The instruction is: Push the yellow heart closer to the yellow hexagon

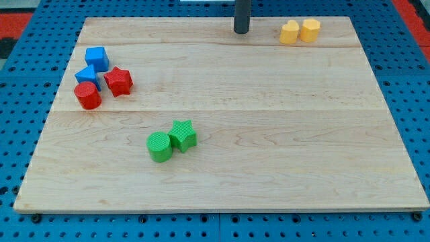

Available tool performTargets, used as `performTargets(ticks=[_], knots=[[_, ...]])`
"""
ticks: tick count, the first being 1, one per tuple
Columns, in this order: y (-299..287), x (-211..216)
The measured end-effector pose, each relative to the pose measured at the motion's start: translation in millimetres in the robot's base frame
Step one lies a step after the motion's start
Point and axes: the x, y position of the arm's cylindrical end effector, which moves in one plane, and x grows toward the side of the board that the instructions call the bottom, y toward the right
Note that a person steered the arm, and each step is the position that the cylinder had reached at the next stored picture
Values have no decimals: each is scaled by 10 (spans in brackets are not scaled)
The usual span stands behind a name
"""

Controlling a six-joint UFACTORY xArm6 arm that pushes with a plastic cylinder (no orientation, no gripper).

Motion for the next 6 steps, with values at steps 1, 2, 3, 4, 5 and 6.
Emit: performTargets(ticks=[1,2,3,4,5,6], knots=[[-169,0],[-357,-79],[-415,-137],[-414,-137],[-339,-135],[-309,-120]])
